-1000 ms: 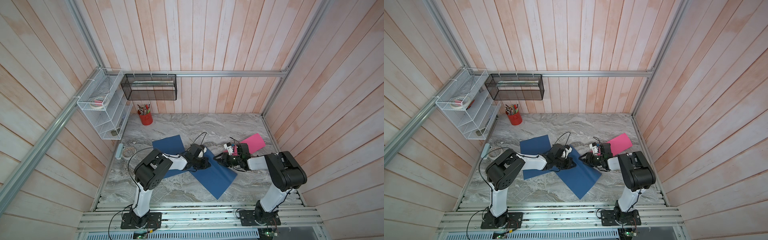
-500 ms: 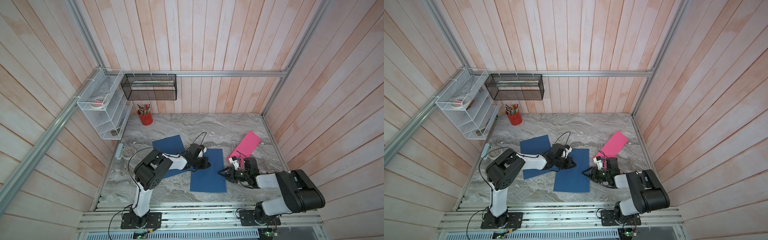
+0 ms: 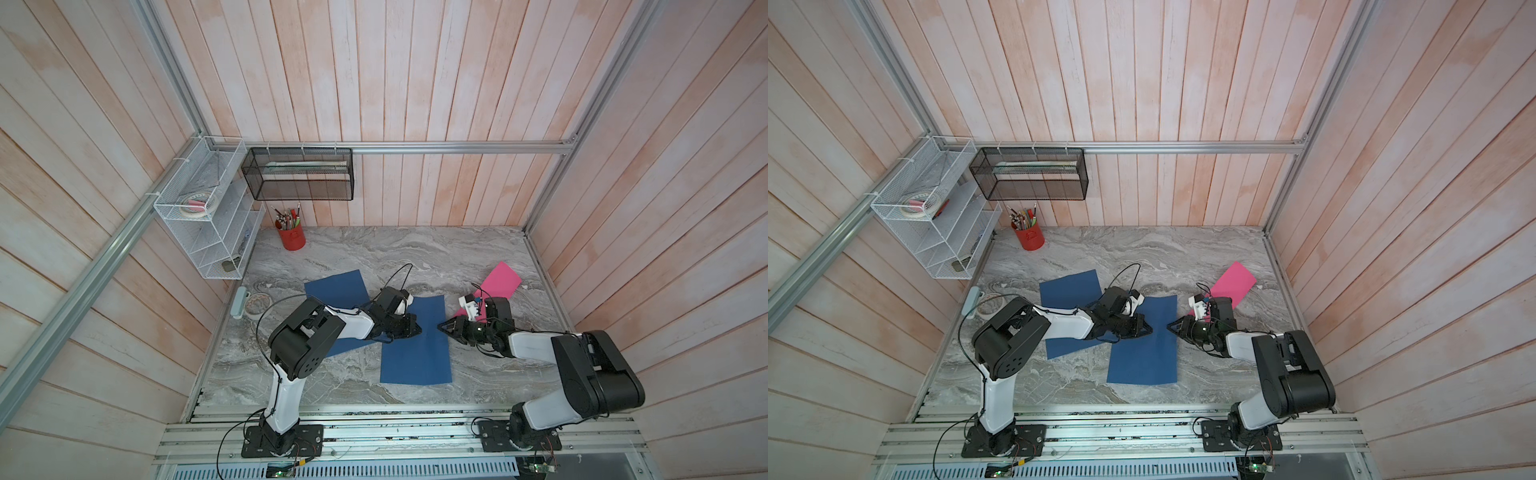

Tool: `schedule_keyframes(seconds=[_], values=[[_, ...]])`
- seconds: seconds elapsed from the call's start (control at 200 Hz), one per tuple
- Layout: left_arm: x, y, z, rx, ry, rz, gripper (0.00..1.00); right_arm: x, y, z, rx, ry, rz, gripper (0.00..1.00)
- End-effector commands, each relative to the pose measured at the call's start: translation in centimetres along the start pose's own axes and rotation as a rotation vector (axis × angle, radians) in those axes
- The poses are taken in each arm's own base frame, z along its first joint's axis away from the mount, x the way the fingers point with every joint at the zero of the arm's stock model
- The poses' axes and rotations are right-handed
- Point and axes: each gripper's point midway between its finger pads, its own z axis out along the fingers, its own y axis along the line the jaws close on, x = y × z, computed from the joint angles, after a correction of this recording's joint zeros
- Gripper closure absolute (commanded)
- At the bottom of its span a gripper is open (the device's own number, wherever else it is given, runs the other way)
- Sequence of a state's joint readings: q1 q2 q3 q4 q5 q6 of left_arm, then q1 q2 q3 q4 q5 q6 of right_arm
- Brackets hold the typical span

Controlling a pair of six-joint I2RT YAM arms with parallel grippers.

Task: Fold the rectangular paper in half along the long edge
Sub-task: Fold the paper at the center of the board.

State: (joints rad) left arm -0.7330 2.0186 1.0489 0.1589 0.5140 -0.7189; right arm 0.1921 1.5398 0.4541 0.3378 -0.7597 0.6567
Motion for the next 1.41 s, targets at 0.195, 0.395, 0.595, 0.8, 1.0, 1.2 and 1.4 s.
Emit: schedule_keyframes(seconds=[0.195,0.395,0.595,0.8,1.0,1.2,1.4], values=[[4.4,6.2,0.7,-0.182,0.117,-0.092,1.00,0.1,-1.0,0.2,0.066,0.022,-0.008,0.90],[4.1,6.1,0.8,-0.182,0.114,-0.089,1.00,0.4,-0.2,-0.5,0.059,0.021,-0.019,0.92],[3.4,5.6,0.4,-0.174,0.095,-0.087,1.00,0.9,-0.2,-0.7,0.059,0.021,-0.017,1.00],[-1.4,1.1,-3.6,-0.060,-0.046,-0.054,1.00,-0.1,0.8,-0.9,0.051,0.017,-0.042,1.00],[-5.6,-2.6,-11.2,0.040,-0.239,-0.023,1.00,-1.2,1.5,-1.5,0.095,0.025,-0.089,1.00],[-3.3,0.3,-12.2,-0.087,-0.211,0.010,1.00,-2.1,2.0,-1.7,0.101,0.023,-0.090,1.00],[0.3,2.7,-9.5,-0.124,-0.130,-0.021,1.00,-2.4,1.5,-1.8,0.113,0.031,-0.084,1.00]])
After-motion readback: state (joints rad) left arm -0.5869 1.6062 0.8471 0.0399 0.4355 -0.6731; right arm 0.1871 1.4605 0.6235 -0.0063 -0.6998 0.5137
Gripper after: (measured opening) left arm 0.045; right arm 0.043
